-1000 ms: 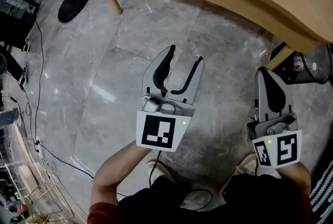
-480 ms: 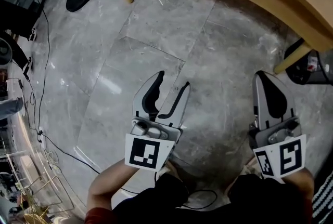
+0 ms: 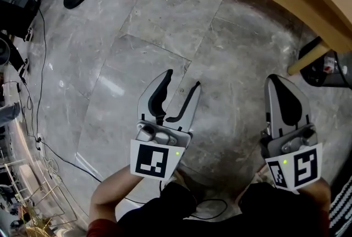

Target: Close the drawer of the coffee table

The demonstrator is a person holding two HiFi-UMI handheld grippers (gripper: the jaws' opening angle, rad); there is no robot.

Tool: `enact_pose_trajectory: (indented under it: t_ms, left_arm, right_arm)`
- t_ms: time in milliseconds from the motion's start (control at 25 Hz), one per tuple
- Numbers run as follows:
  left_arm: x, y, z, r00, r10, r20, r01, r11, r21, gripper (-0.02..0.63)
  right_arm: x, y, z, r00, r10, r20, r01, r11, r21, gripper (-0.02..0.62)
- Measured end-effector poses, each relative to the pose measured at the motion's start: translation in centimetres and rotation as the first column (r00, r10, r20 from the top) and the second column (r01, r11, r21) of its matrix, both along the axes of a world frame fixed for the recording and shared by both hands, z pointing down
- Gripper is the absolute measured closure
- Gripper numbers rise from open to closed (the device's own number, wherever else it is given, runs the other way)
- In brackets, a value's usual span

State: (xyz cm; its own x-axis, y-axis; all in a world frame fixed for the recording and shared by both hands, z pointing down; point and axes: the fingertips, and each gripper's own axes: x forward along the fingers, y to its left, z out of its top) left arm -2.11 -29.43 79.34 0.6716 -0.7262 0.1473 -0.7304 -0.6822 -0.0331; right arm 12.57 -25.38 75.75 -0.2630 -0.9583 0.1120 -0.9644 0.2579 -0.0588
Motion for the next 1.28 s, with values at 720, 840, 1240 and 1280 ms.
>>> enact_pose_trajectory:
  t_ms: [720, 840, 1240, 1280]
  left_arm:
    - [1.4, 0.3, 0.6, 1.000, 0.015, 0.017, -0.016, 1.000, 0.007, 0.584]
    - [1.3, 0.2, 0.9, 1.000, 0.022, 0.017, -0.022, 1.000, 0.000, 0.598]
    - [0.9, 0.6, 1.2, 0.997, 0.026, 0.073, -0.030, 0.999, 0.046, 0.598]
    - [0.5, 0.6, 0.4, 0.997, 0.017, 0.076, -0.020, 0.999, 0.038, 0.598]
  right_arm:
    - [0.5, 0.2, 1.0, 1.000, -0.003, 0.005, 0.004, 1.000, -0.017, 0.598]
    - [0.3, -0.1, 1.1, 1.000, -0.004, 0.013, 0.004, 1.000, -0.018, 0.598]
    - [1.0, 0.2, 3.1, 0.994, -0.026, -0.106, 0.023, 0.999, -0.029, 0.598]
    - [0.7, 0.5, 2.7, 0.992, -0.040, -0.116, 0.033, 0.998, -0.059, 0.598]
